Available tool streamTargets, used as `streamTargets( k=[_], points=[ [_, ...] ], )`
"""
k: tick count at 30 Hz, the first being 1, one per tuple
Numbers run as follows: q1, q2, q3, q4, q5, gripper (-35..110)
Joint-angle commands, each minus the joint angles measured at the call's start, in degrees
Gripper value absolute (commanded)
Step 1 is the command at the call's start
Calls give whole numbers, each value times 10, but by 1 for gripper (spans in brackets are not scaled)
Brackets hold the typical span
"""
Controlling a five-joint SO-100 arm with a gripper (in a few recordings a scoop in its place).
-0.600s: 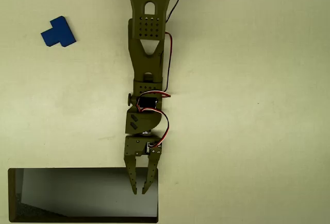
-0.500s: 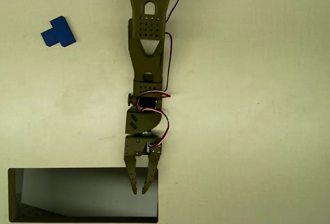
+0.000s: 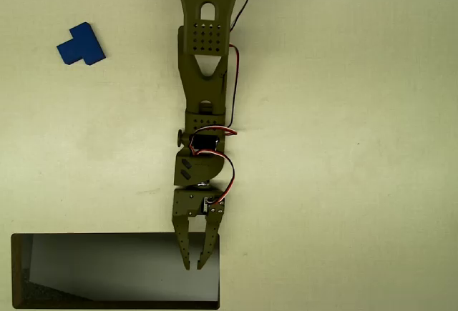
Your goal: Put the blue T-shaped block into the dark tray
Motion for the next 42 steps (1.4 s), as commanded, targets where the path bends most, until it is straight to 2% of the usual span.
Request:
streamTargets(
  k=[1,26,28,30,31,33,34,36,38,40,42],
  points=[
    [4,-1,4,-18,-10,4],
    [-2,-2,-1,-17,-7,0],
    [-7,4,18,-54,7,0],
    [-16,83,100,-114,61,0],
    [-18,146,143,-91,85,0],
    [-18,280,190,54,137,0],
    [-17,346,192,168,163,0],
    [-12,468,132,482,203,0],
    [-7,572,69,747,216,0],
    [-5,609,-45,984,214,0],
    [-4,565,-236,1213,201,0]
  ],
)
